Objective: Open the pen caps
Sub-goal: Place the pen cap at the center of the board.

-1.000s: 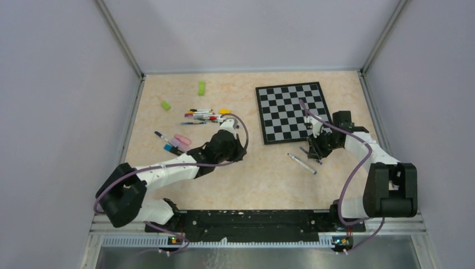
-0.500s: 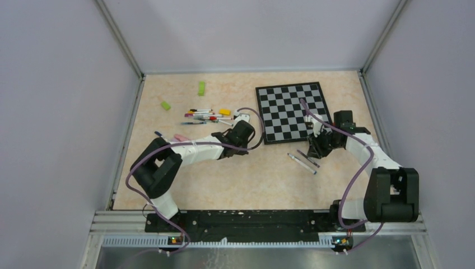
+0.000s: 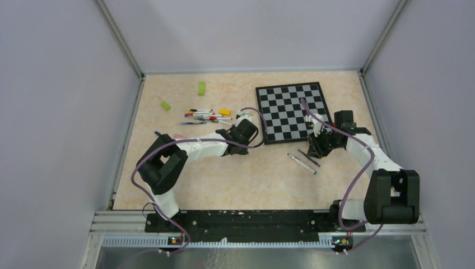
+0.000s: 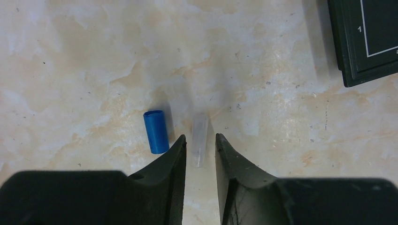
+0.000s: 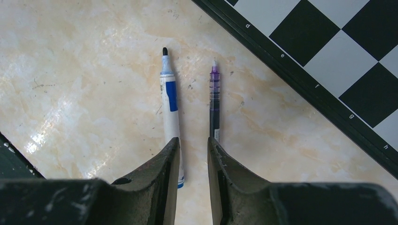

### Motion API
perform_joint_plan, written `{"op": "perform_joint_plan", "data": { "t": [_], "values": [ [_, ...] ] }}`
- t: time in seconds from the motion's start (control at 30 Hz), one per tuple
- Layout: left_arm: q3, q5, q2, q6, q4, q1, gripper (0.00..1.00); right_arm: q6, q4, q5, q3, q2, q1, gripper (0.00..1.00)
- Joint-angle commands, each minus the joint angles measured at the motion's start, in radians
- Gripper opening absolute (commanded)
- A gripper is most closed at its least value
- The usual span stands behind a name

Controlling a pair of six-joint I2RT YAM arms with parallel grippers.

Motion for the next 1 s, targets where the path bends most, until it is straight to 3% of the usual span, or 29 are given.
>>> {"op": "perform_joint_plan", "data": {
  "t": [0.0,0.2,0.43,0.57,0.73,0.97],
  "values": [
    [0.041,-0.011,-0.056,0.016,-0.014,-0.002,0.33,0.002,0.005,-0.025,0.042,-0.035,0.001,0.27],
    [0.035,0.004,-0.144,0.026,-0.021,-0.003,0.37,0.0,0.004,-0.028,0.042,-0.038,0.001,0.27],
    [-0.089,0.087,-0.342,0.061,0.054,0.036,0.54,0.0,0.006,-0.033,0.042,-0.046,0.001,0.27],
    [-0.228,0.191,-0.481,0.048,0.129,0.126,0.59,0.002,0.008,-0.04,0.042,-0.053,0.001,0.28],
    [-0.381,0.188,-0.637,0.01,0.172,0.219,0.72,0.002,0.009,-0.049,0.042,-0.062,0.001,0.29],
    [-0.462,0.239,-0.713,-0.071,0.145,0.44,0.83,0.001,0.007,-0.063,0.041,-0.074,0.0,0.29]
  ]
}}
